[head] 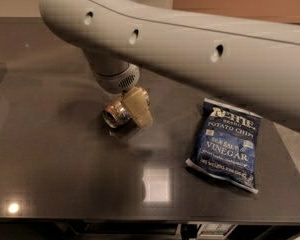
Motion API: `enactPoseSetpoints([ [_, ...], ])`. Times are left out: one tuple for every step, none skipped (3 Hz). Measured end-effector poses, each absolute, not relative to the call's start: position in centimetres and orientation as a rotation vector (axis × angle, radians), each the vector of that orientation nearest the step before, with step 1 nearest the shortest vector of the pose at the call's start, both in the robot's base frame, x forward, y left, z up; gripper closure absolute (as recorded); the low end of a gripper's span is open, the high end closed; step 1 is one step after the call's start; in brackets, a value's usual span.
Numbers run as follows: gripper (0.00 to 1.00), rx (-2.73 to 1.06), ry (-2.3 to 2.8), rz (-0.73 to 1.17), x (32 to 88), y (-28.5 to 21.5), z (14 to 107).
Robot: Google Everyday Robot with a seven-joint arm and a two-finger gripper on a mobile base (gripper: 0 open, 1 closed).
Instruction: Knock orange can over
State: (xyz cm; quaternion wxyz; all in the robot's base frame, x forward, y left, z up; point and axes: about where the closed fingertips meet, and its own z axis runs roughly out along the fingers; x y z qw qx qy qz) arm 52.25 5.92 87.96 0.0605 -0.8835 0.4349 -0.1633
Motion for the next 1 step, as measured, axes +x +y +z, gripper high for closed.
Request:
enactPoseSetpoints([
  [0.0,-2.673,1.316,-0.494,52.25,5.92,87.96],
])
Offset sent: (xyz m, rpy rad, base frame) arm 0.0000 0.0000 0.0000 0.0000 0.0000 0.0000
